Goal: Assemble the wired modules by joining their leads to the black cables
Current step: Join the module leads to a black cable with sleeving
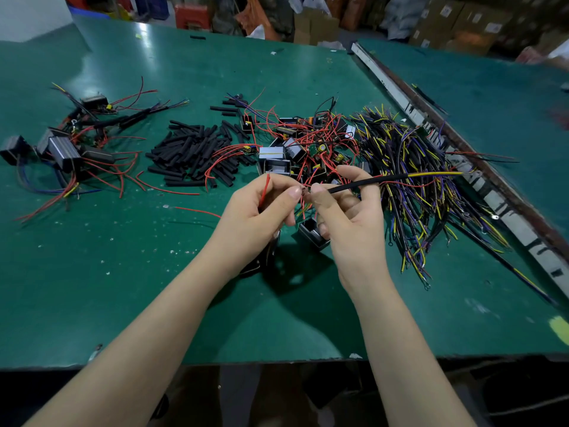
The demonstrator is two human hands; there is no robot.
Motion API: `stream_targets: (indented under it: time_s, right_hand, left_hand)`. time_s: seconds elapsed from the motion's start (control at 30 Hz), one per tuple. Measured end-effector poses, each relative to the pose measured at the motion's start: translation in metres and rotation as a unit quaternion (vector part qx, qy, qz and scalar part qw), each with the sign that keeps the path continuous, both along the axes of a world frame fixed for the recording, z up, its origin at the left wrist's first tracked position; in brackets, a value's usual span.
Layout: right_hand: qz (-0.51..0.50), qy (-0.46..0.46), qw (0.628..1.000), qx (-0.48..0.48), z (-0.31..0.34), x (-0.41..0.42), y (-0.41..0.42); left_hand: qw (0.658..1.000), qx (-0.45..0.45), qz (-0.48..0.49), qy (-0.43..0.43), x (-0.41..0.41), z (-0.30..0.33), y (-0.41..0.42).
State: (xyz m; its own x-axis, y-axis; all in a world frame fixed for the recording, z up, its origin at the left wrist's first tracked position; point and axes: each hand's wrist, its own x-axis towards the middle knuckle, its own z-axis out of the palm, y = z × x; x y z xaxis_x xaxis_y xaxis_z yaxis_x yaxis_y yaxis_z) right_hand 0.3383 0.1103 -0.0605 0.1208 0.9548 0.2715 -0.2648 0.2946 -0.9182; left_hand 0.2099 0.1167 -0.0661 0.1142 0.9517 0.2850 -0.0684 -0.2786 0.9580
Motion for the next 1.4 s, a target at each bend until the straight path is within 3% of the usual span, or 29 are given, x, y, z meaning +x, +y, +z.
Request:
stream_targets:
  time_s: [0.4, 0.53, 0.63, 0.77, 0.9, 1.13, 1.4]
  right_hand:
    - [0.000, -0.025, 1.000, 0.003, -0.0007, -0.0006, 0.0001]
    - [-0.012, -0.020, 1.000, 0.009, 0.0003, 0.0009, -0.0002]
    - [-0.016, -0.004, 1.000, -0.002, 0.0020, 0.0009, -0.0012]
    - [-0.023, 0.028, 0.999, -0.010, 0.0050, 0.0021, -0.0019]
    - [-0.029, 0.061, 0.998, -0.012, 0.0061, 0.0034, -0.0012]
    - [-0.018, -0.012, 1.000, 0.002, 0.0014, 0.0003, -0.0013]
    - [-0.023, -0.013, 1.000, -0.003, 0.0016, 0.0016, -0.0011]
  left_hand:
    - [0.997, 0.052, 0.055, 0.022, -0.0012, -0.0007, 0.0000]
    - [0.998, 0.060, 0.026, 0.014, 0.0015, 0.0024, -0.0016]
    - [0.999, 0.026, 0.021, -0.005, 0.0016, 0.0019, -0.0004]
    - [0.996, 0.060, 0.036, 0.054, 0.0010, -0.0006, -0.0004]
    - [0.996, 0.060, 0.038, 0.045, 0.0019, -0.0014, 0.0005]
    - [0.997, 0.048, 0.044, 0.051, 0.0002, -0.0033, 0.0020]
    - [0.998, 0.033, 0.029, 0.034, 0.0000, -0.0024, 0.0024]
